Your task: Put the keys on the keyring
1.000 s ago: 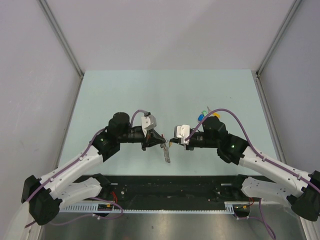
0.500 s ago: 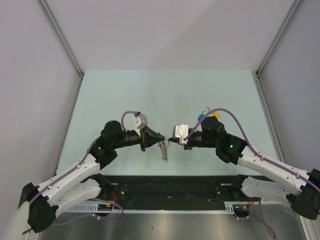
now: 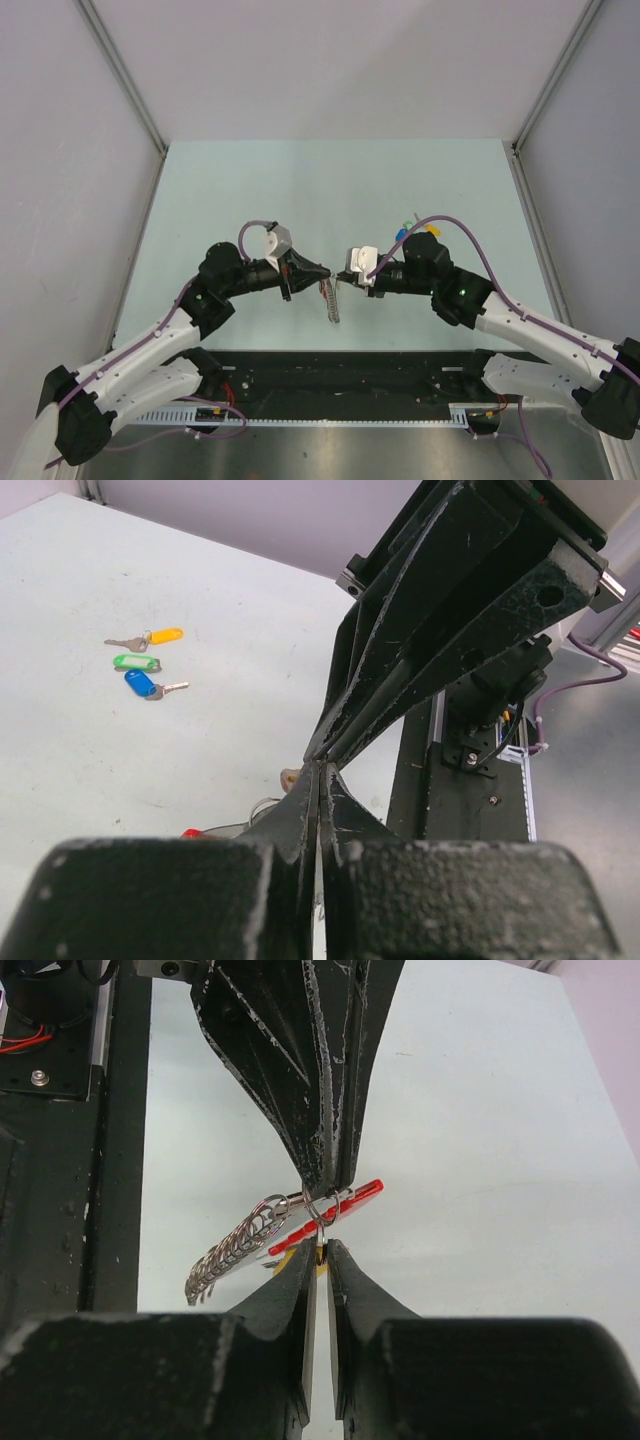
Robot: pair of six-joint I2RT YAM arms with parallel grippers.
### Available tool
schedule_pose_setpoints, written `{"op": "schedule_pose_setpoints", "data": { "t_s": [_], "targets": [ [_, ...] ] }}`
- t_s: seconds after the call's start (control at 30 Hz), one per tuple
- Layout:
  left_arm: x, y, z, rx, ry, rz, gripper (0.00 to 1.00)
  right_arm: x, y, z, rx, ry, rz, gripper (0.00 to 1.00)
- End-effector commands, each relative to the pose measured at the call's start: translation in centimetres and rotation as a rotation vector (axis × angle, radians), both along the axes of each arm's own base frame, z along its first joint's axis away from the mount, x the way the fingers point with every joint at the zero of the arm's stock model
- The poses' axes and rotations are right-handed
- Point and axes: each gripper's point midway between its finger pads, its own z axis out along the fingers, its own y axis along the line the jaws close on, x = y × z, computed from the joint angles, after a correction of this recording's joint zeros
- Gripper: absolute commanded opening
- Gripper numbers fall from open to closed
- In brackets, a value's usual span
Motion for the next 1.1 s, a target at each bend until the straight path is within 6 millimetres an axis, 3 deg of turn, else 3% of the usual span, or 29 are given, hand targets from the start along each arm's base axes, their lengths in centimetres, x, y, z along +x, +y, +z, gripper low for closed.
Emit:
{"op": "schedule_pose_setpoints", "data": {
  "t_s": [0.0,0.2,0.27,0.3,0.5,0.6,0.63,0.83,1.07],
  "targets": [
    [-0.4,-0.2,2.5,-0.075,-0.059,-0.014,0.00,0.2,0.5,1.3,0.039,-0.019,-0.002,0.15],
    [-0.5,-0.3,2.7,-0.083,-0.060,-0.017,0.00,0.0,0.5,1.4,0.045,-0.020,0.003,0.16],
    [-0.5,-0.3,2.8,-0.086,-0.064,-0.019,0.00,0.1,0.5,1.3,0.044,-0.019,0.002,0.09],
    [-0.6,-0.3,2.9,-0.087,-0.065,-0.019,0.00,0.1,0.5,1.3,0.042,-0.018,0.002,0.00],
    [-0.2,0.1,2.2,-0.051,-0.063,0.010,0.00,0.1,0.2,1.7,0.046,-0.033,-0.007,0.00],
    [0.0,0.6,1.7,0.004,-0.064,0.031,0.14,0.0,0.0,2.0,0.051,-0.044,-0.007,0.00],
    [0.0,0.7,2.2,0.013,-0.078,0.036,0.17,0.0,0.0,2.1,0.052,-0.048,-0.005,0.00],
    [-0.1,1.5,0.5,0.172,-0.045,0.022,0.30,-0.3,-0.1,2.1,0.040,-0.057,0.010,0.00],
    [-0.6,1.1,-0.4,0.306,-0.115,-0.121,0.51,-0.8,0.2,1.9,0.024,-0.062,0.033,0.00]
  ]
}}
